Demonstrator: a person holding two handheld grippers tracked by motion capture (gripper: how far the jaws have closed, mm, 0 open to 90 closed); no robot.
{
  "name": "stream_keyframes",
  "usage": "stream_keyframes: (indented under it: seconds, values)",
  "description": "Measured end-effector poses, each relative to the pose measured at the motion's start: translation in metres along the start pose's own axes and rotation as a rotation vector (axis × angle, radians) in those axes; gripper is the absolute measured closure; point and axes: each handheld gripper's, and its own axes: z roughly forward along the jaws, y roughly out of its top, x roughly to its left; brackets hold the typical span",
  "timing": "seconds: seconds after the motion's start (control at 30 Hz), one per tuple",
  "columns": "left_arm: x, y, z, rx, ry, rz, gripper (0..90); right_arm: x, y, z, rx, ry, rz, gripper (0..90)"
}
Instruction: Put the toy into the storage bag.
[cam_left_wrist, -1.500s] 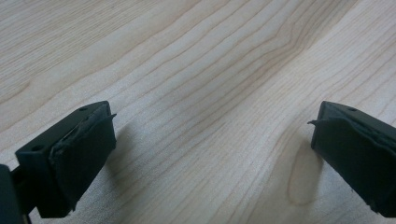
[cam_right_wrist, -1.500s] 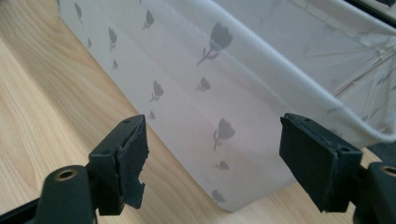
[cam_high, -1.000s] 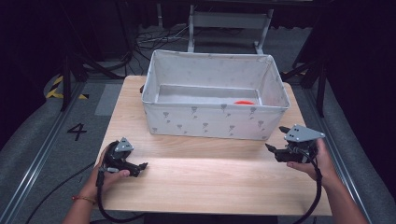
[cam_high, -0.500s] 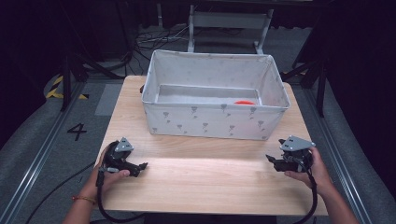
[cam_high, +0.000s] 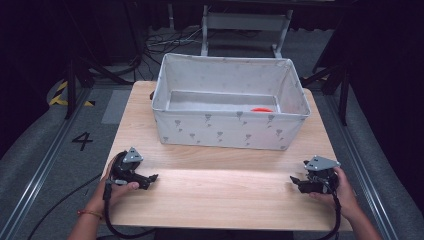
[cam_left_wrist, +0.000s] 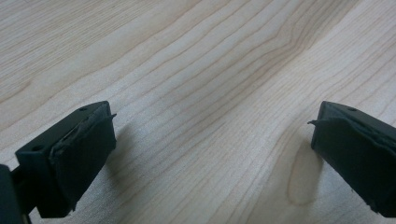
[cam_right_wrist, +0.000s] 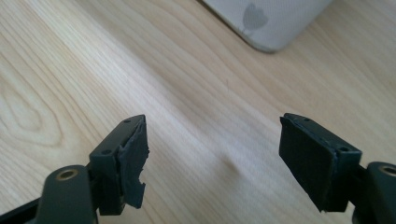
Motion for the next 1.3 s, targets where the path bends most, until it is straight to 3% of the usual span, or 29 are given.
stream_keyframes:
  seconds: [0.33, 0.63, 0.77, 0.93, 1.3]
  values:
    - [0.000, 0.000, 0.000, 0.000, 0.001, -0.001, 0.2, 0.000, -0.022, -0.002, -0.034, 0.044, 0.074, 24.1]
    - [0.000, 0.000, 0.000, 0.000, 0.000, 0.000, 0.2, -0.012, -0.044, 0.000, -0.108, 0.118, 0.234, 20.5]
    - [0.000, 0.000, 0.000, 0.000, 0.001, 0.000, 0.2, -0.013, -0.045, 0.000, -0.102, 0.107, 0.238, 17.9]
    - [0.000, 0.000, 0.000, 0.000, 0.002, -0.002, 0.2, -0.015, -0.044, 0.002, -0.069, 0.071, 0.277, 5.9]
    - [-0.001, 0.000, 0.000, -0.002, 0.018, -0.009, 0.2, -0.013, -0.044, 0.002, -0.063, 0.053, 0.297, 5.1]
